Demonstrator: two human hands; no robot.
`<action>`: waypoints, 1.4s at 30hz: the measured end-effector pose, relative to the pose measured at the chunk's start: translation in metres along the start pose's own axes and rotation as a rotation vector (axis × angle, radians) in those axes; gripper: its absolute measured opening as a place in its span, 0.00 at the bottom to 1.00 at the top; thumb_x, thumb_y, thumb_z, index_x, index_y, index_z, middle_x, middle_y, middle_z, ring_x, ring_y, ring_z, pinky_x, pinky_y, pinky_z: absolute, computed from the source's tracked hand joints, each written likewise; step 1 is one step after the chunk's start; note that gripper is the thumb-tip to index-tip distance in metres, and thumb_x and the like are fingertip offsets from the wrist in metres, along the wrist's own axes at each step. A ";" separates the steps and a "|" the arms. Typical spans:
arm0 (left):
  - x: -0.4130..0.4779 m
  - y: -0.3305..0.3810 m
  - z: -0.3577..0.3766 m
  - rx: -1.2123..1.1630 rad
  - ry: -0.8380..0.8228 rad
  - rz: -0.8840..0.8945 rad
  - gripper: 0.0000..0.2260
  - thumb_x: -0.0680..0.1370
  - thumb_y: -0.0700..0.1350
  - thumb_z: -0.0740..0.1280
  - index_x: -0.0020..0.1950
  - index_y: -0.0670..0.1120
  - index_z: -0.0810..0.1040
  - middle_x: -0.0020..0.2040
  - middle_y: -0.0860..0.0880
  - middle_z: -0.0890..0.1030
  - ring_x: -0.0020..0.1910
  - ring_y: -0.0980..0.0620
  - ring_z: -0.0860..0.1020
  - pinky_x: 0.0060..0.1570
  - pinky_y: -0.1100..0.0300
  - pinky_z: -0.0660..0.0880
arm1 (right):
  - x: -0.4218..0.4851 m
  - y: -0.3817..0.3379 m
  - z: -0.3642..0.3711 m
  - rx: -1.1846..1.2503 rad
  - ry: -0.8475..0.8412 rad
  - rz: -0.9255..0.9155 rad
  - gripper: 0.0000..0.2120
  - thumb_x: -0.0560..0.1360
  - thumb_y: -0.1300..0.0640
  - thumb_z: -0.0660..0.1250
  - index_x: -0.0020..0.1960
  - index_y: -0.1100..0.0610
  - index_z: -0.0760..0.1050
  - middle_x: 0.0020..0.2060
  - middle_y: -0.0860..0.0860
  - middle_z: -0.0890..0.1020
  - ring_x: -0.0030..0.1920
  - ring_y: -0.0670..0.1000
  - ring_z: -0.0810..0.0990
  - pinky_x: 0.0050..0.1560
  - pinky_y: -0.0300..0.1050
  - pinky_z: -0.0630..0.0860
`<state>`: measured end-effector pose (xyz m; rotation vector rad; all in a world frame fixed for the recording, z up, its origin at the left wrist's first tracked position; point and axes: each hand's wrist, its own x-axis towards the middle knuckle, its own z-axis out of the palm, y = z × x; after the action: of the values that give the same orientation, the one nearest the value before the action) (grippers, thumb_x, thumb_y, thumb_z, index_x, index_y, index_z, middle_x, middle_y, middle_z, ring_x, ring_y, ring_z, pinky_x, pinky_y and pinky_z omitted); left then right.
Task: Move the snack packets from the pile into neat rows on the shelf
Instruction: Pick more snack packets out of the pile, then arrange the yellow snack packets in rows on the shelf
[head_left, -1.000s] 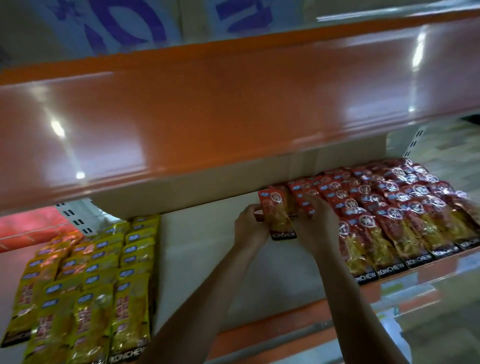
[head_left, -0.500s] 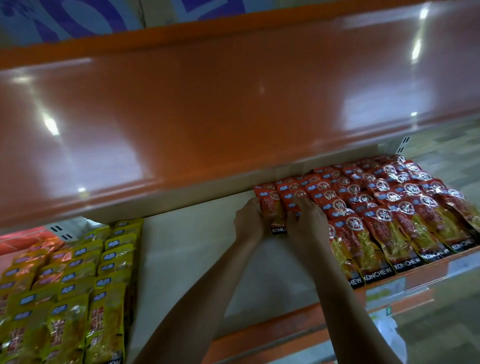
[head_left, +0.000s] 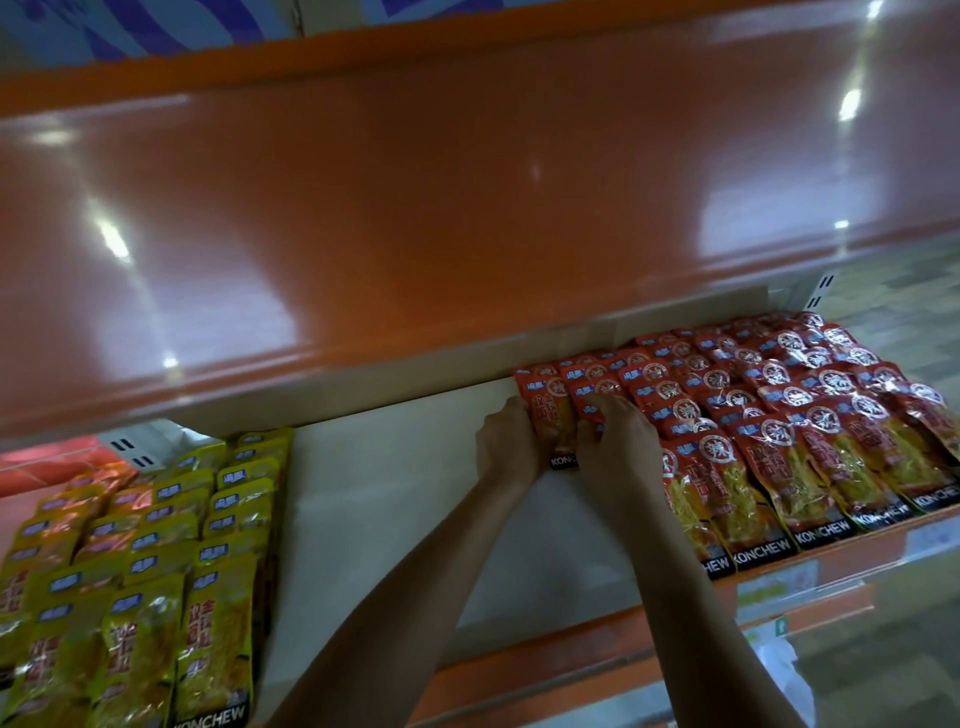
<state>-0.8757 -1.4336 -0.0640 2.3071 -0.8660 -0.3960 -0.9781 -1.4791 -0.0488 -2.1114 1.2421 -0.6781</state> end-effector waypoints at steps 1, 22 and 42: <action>0.000 -0.001 -0.001 0.007 -0.004 -0.001 0.21 0.74 0.53 0.70 0.63 0.45 0.74 0.56 0.44 0.81 0.55 0.44 0.80 0.53 0.54 0.76 | -0.001 -0.001 0.000 0.002 0.006 -0.006 0.16 0.79 0.57 0.61 0.65 0.59 0.73 0.61 0.55 0.77 0.62 0.56 0.73 0.59 0.48 0.70; -0.072 -0.111 -0.123 0.091 0.288 0.106 0.14 0.78 0.47 0.65 0.63 0.46 0.77 0.56 0.46 0.80 0.55 0.48 0.77 0.53 0.55 0.73 | -0.095 -0.111 0.093 -0.022 -0.184 -0.328 0.18 0.77 0.64 0.64 0.66 0.60 0.73 0.64 0.55 0.77 0.66 0.54 0.73 0.67 0.43 0.64; -0.265 -0.381 -0.343 0.243 0.614 -0.255 0.19 0.77 0.48 0.67 0.67 0.46 0.74 0.63 0.44 0.77 0.62 0.42 0.72 0.60 0.49 0.71 | -0.363 -0.326 0.249 0.088 -0.598 -0.587 0.21 0.77 0.61 0.64 0.69 0.59 0.69 0.66 0.57 0.74 0.67 0.58 0.70 0.66 0.46 0.65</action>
<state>-0.7257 -0.8761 -0.0404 2.5458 -0.3270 0.3283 -0.7738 -0.9710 -0.0377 -2.3607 0.2649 -0.2733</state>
